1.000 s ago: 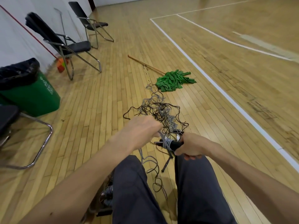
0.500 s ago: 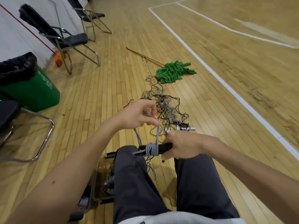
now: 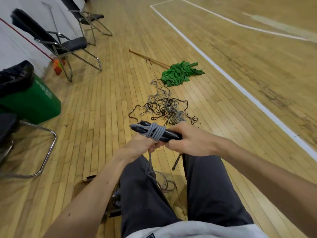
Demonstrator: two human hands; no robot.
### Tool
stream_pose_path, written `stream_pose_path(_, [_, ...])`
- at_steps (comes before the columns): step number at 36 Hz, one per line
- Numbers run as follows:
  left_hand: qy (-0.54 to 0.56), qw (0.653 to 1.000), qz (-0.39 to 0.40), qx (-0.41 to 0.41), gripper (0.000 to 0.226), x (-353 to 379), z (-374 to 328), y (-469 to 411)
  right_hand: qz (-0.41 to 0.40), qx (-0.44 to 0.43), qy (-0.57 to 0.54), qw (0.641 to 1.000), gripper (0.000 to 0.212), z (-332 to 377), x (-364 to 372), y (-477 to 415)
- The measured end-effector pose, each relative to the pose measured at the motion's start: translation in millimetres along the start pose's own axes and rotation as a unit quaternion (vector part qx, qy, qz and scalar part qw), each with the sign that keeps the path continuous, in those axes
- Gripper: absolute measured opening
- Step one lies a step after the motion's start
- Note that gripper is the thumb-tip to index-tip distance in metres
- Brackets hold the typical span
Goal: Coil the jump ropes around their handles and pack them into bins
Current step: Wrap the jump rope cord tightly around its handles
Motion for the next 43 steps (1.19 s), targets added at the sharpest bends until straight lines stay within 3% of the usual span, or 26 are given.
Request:
stream_pose_path(5, [0.048,0.999,-0.016,-0.011,0.013,-1,5,-2,-0.016,-0.011,0.004,1.000,0.016,-2,-11,1])
stream_pose_path(11, [0.047,0.998,-0.010,0.028,0.041,4,-6,3,-0.067,0.017,-0.003,0.998,0.024,-18,-34,0])
stream_pose_path(17, [0.016,0.998,-0.041,0.036,0.045,12,-11,4,-0.119,0.039,-0.021,0.992,0.016,-38,-49,0])
stream_pose_path(20, [0.006,0.998,-0.040,0.045,0.036,18,-10,6,-0.163,0.054,-0.012,0.985,0.012,-52,-61,0])
stream_pose_path(23, [-0.001,0.999,-0.019,0.038,0.021,26,-5,7,-0.214,0.048,0.043,0.975,0.011,-55,-76,2])
stream_pose_path(28, [-0.089,0.995,-0.035,0.031,0.019,26,2,8,-0.280,0.052,0.150,0.947,0.008,-53,-92,6])
stream_pose_path(31, [-0.201,0.975,-0.071,0.061,0.027,21,-11,13,-0.295,0.065,0.170,0.938,0.011,-59,-93,7])
stream_pose_path(35, [-0.368,0.914,-0.128,0.117,0.028,14,-38,22,-0.290,0.096,0.191,0.933,0.013,-67,-93,7])
stream_pose_path(39, [-0.465,0.850,-0.174,0.176,0.030,4,-70,33,-0.222,0.153,0.157,0.950,0.016,-77,-85,3])
stream_pose_path(43, [-0.482,0.823,-0.178,0.242,0.037,-13,-101,42,-0.129,0.213,0.113,0.962,0.019,-81,-69,2])
Point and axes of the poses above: each hand's wrist, its own y-axis away from the middle knuckle, its own x-axis out of the palm, z = x × y, the point moved 10 cm from there along -y, towards the middle knuckle, and after that the axes turned 12 degrees about -y, right-handed, at the moved point
